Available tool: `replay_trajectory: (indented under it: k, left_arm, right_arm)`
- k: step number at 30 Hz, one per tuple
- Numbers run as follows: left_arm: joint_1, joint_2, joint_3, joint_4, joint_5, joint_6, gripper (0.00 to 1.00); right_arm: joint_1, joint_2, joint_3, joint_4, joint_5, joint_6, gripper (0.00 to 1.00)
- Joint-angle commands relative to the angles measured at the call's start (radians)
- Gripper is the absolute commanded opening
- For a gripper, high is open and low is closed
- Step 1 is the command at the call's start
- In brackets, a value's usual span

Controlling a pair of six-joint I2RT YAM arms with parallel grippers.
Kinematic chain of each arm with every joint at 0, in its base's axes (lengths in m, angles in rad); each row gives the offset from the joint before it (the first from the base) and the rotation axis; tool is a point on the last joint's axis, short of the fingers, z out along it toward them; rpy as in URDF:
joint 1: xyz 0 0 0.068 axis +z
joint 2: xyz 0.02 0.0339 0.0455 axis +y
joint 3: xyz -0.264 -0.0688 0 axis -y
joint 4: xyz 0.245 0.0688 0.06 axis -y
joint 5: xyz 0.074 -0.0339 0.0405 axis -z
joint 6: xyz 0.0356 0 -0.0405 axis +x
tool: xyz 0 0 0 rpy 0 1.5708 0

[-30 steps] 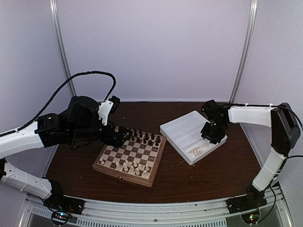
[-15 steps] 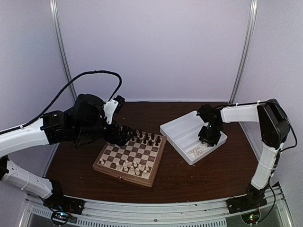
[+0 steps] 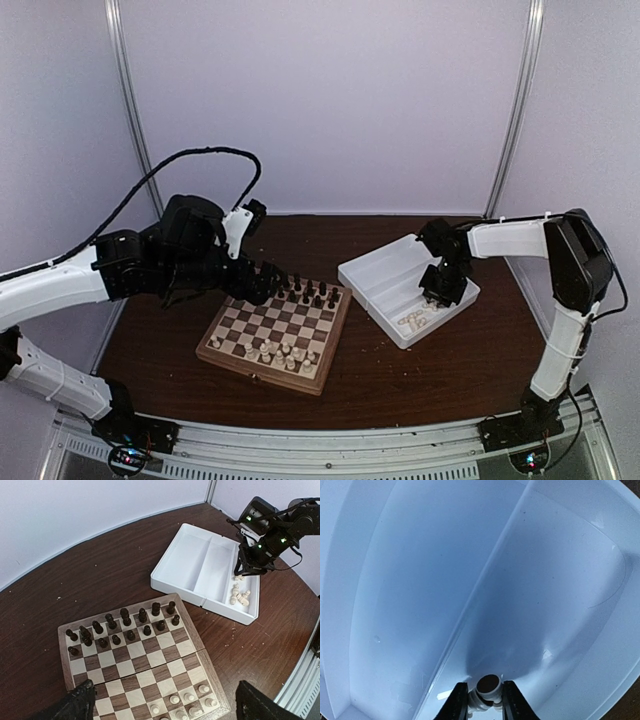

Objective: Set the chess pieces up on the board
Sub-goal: Pick up the chess piece from the storage box.

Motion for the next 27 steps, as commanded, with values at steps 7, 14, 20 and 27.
replay_trajectory:
  k: [7, 14, 20, 27]
  left_arm:
    - [0.018, 0.070, 0.060, 0.040, 0.029, 0.021, 0.98]
    - [0.022, 0.144, 0.078, 0.092, 0.073, 0.011, 0.98]
    - [0.023, 0.189, 0.112, 0.109, 0.107, 0.003, 0.98]
    - [0.024, 0.189, 0.108, 0.115, 0.094, 0.014, 0.98]
  right_arm:
    - [-0.023, -0.123, -0.015, -0.038, -0.037, -0.084, 0.32]
    - [-0.047, -0.167, -0.074, 0.047, -0.137, -0.109, 0.32]
    - [-0.071, -0.149, -0.080, 0.053, -0.165, -0.111, 0.32]
    - [-0.068, -0.127, -0.088, 0.063, -0.175, 0.002, 0.33]
